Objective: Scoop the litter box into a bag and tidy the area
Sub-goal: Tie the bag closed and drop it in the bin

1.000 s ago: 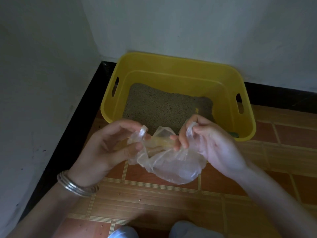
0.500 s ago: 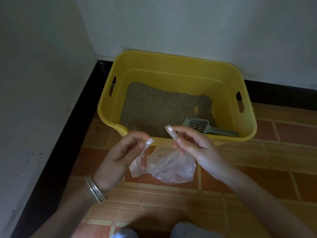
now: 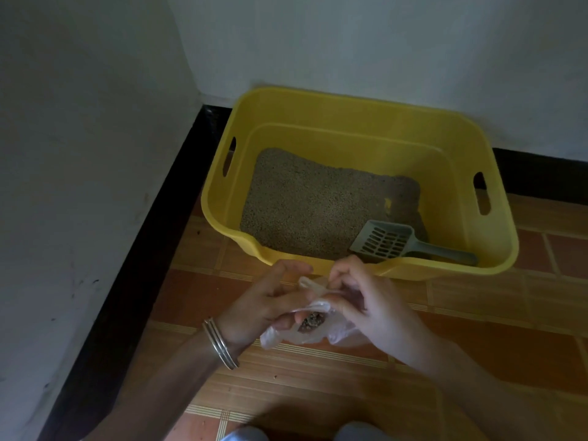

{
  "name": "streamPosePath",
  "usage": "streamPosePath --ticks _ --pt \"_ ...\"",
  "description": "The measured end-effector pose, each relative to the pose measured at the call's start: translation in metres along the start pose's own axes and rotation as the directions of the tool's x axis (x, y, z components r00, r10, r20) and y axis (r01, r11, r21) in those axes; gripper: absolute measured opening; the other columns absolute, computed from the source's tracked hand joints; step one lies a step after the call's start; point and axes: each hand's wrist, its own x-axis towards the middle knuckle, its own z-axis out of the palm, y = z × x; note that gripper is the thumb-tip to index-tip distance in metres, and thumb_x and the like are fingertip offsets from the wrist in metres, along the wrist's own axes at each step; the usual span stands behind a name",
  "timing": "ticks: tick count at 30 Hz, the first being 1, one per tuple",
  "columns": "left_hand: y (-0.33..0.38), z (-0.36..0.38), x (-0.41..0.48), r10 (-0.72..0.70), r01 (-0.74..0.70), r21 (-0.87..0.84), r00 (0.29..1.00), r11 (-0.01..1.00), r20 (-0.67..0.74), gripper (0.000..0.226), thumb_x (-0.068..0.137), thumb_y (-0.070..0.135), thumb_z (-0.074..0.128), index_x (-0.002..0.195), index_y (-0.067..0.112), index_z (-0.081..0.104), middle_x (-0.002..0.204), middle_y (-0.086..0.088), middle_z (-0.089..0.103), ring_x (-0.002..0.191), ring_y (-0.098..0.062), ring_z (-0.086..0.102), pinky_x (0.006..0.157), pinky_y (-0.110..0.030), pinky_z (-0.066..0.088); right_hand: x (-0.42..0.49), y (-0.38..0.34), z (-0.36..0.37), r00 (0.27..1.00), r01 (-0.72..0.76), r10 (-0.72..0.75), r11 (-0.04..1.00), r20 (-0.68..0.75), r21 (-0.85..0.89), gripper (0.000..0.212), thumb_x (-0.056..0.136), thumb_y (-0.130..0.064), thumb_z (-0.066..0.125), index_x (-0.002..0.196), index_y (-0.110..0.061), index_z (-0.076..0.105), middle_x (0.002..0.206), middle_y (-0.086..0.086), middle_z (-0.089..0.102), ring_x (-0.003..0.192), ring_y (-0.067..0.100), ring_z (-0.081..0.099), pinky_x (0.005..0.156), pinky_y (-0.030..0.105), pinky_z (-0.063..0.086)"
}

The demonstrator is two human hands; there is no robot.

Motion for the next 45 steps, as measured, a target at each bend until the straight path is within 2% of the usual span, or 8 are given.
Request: streamPosePath --ticks 8,14,20,25,30,33,37,45 --pt "-0.001 0.005 0.003 0.045 -0.044 -0.064 0.999 0.997 0.023 0.015 0.088 0.014 0.054 0.085 0.001 0.045 0.051 0.002 0.050 0.042 -0.005 0.035 0.041 -0.012 0.029 0.004 0.003 0.005 0.999 0.030 -0.034 0.984 0.018 0.176 0.015 0.082 -0.030 0.064 0.092 -0.020 0.058 0.081 -0.008 0.064 0.066 0.005 0.062 0.056 0.025 0.052" --pt "-0.008 0.007 0.006 0.116 -0.130 -0.226 0.990 0.965 -0.077 0.017 0.085 0.015 0.063 0.078 0.008 0.048 0.061 -0.001 0.052 0.047 -0.007 0.039 0.045 -0.015 0.037 0.001 0.002 0.003 0.976 -0.214 0.157 0.834 0.152 0.509 0.022 0.084 -0.035 0.061 0.084 -0.014 0.054 0.070 0.003 0.057 0.067 0.015 0.058 0.068 0.027 0.049" --pt "-0.023 -0.005 0.007 0.509 -0.480 0.312 0.860 0.820 -0.017 0.010 0.072 0.016 0.072 0.076 0.018 0.063 0.089 0.006 0.053 0.077 -0.009 0.056 0.069 -0.021 0.047 0.005 -0.002 -0.004 0.917 -0.373 0.354 0.593 0.185 0.713 0.017 0.082 -0.015 0.059 0.081 -0.001 0.049 0.065 -0.007 0.061 0.063 0.007 0.057 0.059 0.015 0.046" --pt "-0.019 -0.010 0.004 0.593 -0.568 0.561 0.789 0.602 0.163 0.015 0.064 0.020 0.080 0.074 0.017 0.070 0.104 0.006 0.052 0.079 0.001 0.053 0.071 -0.011 0.042 0.008 -0.006 -0.005 0.904 -0.428 0.386 0.797 0.185 0.426 0.021 0.069 -0.003 0.075 0.071 -0.009 0.055 0.071 -0.003 0.066 0.070 0.004 0.062 0.064 0.016 0.047" --pt "-0.024 -0.012 0.004 0.323 -0.302 0.289 0.946 0.909 -0.027 0.017 0.080 0.031 0.064 0.093 0.020 0.063 0.101 -0.002 0.065 0.088 -0.020 0.063 0.075 -0.035 0.052 0.002 0.004 0.001 0.995 -0.067 0.062 0.996 -0.083 -0.057 0.017 0.068 -0.008 0.072 0.067 -0.012 0.056 0.074 -0.005 0.062 0.072 0.006 0.059 0.062 0.026 0.051" --pt "-0.025 -0.012 0.008 0.227 -0.222 0.244 0.974 0.944 0.008 0.029 0.087 0.009 0.047 0.113 0.017 0.058 0.106 0.006 0.069 0.099 -0.011 0.064 0.081 -0.021 0.048 0.001 0.004 0.006 0.982 0.060 -0.072 0.996 -0.176 -0.073 0.014 0.071 -0.010 0.069 0.067 -0.006 0.057 0.079 -0.003 0.063 0.079 -0.001 0.059 0.067 0.016 0.049" --pt "-0.018 -0.004 0.009 0.164 -0.179 0.133 0.980 0.975 0.114 0.036 0.079 0.002 0.052 0.114 0.012 0.056 0.098 0.011 0.070 0.092 -0.004 0.064 0.077 -0.017 0.048 0.004 0.001 0.008 0.971 0.051 -0.022 0.992 -0.240 0.114 0.015 0.074 -0.016 0.068 0.069 -0.004 0.059 0.080 -0.001 0.066 0.080 0.007 0.064 0.070 0.021 0.050" --pt "-0.006 -0.005 -0.002 0.400 -0.267 0.481 0.895 0.835 -0.197 0.011 0.071 0.031 0.070 0.081 0.030 0.073 0.079 0.012 0.072 0.070 -0.002 0.067 0.066 -0.012 0.050 -0.002 0.000 0.003 0.946 0.016 0.010 0.997 -0.323 0.078 0.023 0.075 -0.036 0.069 0.075 -0.013 0.067 0.085 -0.007 0.063 0.086 0.007 0.061 0.079 0.022 0.047"
